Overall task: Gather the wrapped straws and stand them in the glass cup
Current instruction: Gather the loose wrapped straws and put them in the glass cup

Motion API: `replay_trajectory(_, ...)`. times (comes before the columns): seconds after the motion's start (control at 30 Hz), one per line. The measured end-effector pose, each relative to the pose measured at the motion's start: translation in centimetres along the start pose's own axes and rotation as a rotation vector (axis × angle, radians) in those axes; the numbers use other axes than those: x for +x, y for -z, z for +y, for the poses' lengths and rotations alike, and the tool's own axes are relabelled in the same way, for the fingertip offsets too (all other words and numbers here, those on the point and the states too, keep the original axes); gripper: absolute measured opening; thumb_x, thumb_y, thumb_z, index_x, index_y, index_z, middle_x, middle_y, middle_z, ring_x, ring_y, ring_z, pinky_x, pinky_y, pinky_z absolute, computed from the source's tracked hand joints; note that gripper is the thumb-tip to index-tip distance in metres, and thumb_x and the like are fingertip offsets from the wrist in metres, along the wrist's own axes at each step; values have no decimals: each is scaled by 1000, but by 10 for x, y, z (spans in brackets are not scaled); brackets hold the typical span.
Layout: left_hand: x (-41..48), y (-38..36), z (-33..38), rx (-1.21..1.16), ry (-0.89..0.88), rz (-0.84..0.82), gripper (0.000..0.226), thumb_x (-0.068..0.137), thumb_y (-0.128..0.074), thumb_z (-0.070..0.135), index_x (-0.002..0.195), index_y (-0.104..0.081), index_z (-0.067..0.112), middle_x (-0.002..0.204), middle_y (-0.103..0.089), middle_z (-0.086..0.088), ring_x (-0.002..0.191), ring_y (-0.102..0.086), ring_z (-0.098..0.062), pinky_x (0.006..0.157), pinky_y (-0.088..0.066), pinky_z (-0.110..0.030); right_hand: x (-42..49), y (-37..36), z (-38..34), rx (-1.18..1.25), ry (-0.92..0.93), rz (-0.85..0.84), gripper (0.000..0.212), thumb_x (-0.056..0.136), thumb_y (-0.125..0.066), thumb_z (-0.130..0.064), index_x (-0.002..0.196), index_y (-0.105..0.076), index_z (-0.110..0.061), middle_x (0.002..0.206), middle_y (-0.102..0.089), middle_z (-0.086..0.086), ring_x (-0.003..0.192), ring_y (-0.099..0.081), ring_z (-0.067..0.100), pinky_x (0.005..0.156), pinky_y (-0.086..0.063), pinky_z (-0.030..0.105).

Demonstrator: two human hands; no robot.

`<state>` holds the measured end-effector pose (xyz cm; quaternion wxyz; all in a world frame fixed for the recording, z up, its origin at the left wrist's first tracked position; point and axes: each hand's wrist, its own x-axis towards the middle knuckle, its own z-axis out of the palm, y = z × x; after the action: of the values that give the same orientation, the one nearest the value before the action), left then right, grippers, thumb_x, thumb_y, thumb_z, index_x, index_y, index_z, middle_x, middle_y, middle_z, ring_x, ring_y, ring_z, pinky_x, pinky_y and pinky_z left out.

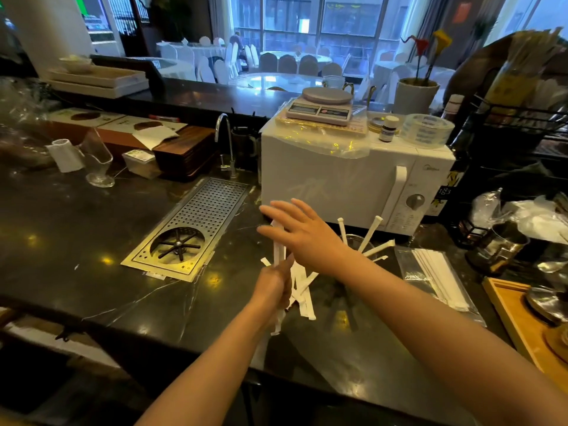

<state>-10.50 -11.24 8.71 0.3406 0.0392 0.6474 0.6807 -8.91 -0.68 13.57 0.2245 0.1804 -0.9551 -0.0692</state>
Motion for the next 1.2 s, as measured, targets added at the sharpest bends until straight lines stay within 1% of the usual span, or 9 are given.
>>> replay_trajectory(0.07,1,12,0,-43,28,18,45,92,-46,29,48,-37,19,30,-30,10,27,-24,-6,33,-18,-17,4,-6,-2,136,-176,-3,53,69,-62,6,120,-56,-7,129,-55,21,121,-49,40,103,-36,50)
replay_trajectory(0.17,3,27,-2,-103,52,27,45,91,-49,28,47,-44,19,29,-32,8,26,-25,-5,31,-19,-17,2,-29,2,335,-552,-141,44,86,-50,-10,129,-44,-12,130,-53,14,120,-47,31,101,-36,42)
replay_trajectory(0.33,11,52,-8,-130,49,13,48,91,-48,27,45,-36,20,29,-30,7,25,-25,-6,28,-19,-16,-15,-83,-2,676,-1098,-369,59,83,-60,-32,129,-37,-4,131,-48,17,115,-50,31,83,-45,35)
replay_trajectory(0.43,18,64,-12,-155,66,11,48,91,-47,27,45,-34,20,27,-28,6,23,-24,-5,27,-17,-14,-25,-104,-6,789,-1318,-440,67,79,-65,-37,126,-40,3,112,-56,16,98,-55,26,64,-40,28)
replay_trajectory(0.5,22,71,-14,-162,78,18,50,92,-46,27,44,-33,20,26,-28,6,22,-24,-6,27,-18,-13,-32,-114,-5,790,-1422,-488,71,76,-66,-43,124,-44,4,109,-55,15,98,-54,25,71,-46,30)
replay_trajectory(0.57,26,76,-16,-176,91,22,51,92,-46,28,43,-32,20,26,-28,5,22,-24,-6,26,-19,-13,-36,-122,-4,736,-1484,-531,79,73,-66,-50,128,-42,2,129,-49,18,117,-49,30,93,-47,37)
replay_trajectory(0.63,28,81,-18,-182,99,19,51,91,-46,28,42,-34,20,27,-29,5,23,-25,-6,26,-21,-14,-36,-127,-6,666,-1524,-564,91,70,-67,-55,134,-34,1,141,-39,18,128,-40,34,102,-41,42)
replay_trajectory(0.9,37,90,-25,-218,116,-10,53,92,-45,27,42,-31,19,27,-28,5,23,-24,-6,26,-20,-14,-20,-141,-14,547,-1607,-570,104,67,-68,-57,140,-17,-2,147,-24,19,134,-28,35,105,-36,42)
replay_trajectory(1.2,43,90,-32,-241,143,-24,51,92,-45,24,44,-31,17,26,-28,6,21,-24,-5,27,-18,-14,-3,-149,-17,502,-1449,-579,88,69,-71,-47,133,-29,-4,143,-29,17,130,-32,35,99,-41,44)
